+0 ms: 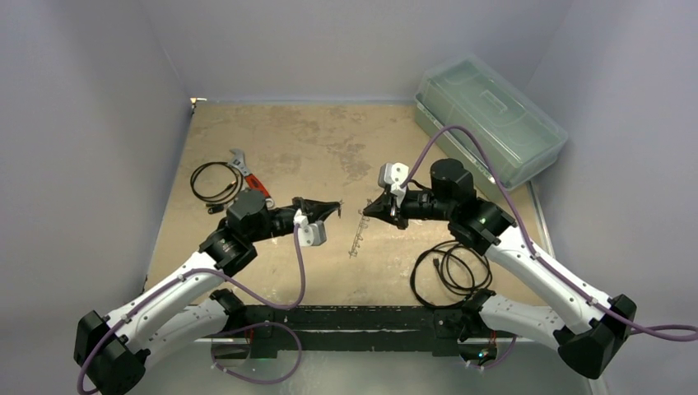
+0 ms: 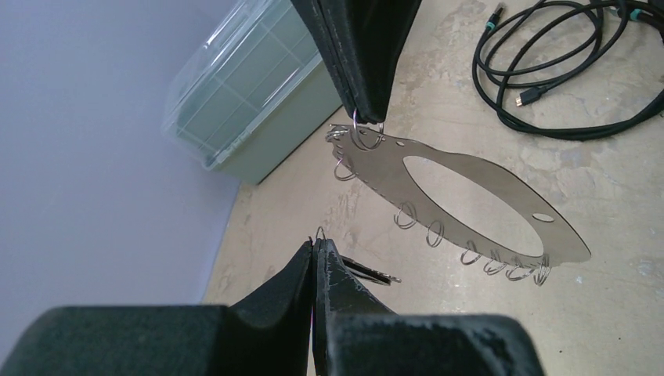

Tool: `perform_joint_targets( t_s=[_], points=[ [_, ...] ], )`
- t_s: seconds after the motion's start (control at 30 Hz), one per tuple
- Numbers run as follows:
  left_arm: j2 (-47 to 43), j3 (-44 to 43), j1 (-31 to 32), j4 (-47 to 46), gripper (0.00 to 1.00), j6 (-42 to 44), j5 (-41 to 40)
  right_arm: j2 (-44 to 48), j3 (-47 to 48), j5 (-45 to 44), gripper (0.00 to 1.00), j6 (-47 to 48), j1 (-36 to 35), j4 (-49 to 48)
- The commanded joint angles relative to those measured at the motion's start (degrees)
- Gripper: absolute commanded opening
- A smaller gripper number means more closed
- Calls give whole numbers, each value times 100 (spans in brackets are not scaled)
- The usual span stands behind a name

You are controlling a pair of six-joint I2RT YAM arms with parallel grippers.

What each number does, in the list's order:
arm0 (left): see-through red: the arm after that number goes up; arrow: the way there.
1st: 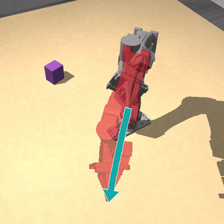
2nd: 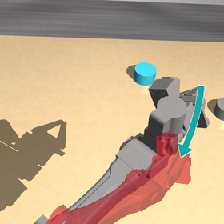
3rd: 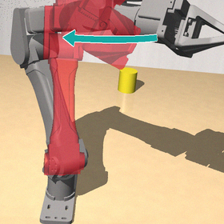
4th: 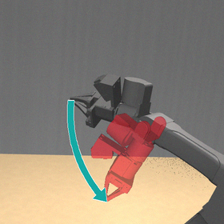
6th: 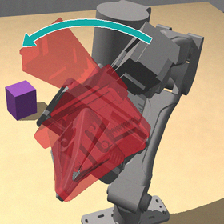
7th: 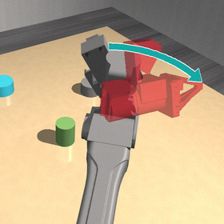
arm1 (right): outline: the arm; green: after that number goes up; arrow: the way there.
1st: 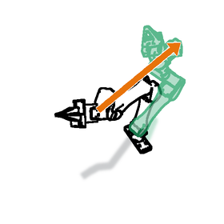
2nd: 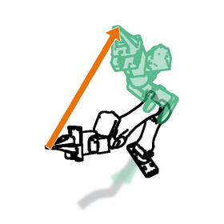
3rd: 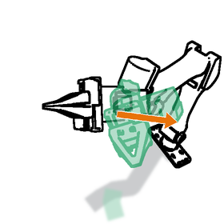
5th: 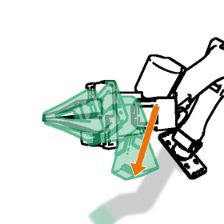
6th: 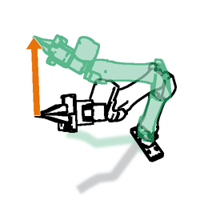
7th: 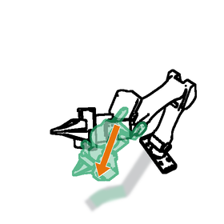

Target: Put the keys on the keyring

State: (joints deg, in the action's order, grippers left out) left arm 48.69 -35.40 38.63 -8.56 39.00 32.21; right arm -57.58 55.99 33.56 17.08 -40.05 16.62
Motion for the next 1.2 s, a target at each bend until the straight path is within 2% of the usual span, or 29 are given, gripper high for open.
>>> perform_joint_targets(
  t_s=[0.0,0.67,1.17],
  points=[
    [-83,50,-28,-243,0,293,402,-14,290,421,0,102,24,-63],
    [206,55,-29,-634,0,-68,1110,-381,422,801,0,137,-15,-62],
    [241,15,-28,-614,0,-130,1285,-541,440,793,0,164,-26,-148]
  ],
)
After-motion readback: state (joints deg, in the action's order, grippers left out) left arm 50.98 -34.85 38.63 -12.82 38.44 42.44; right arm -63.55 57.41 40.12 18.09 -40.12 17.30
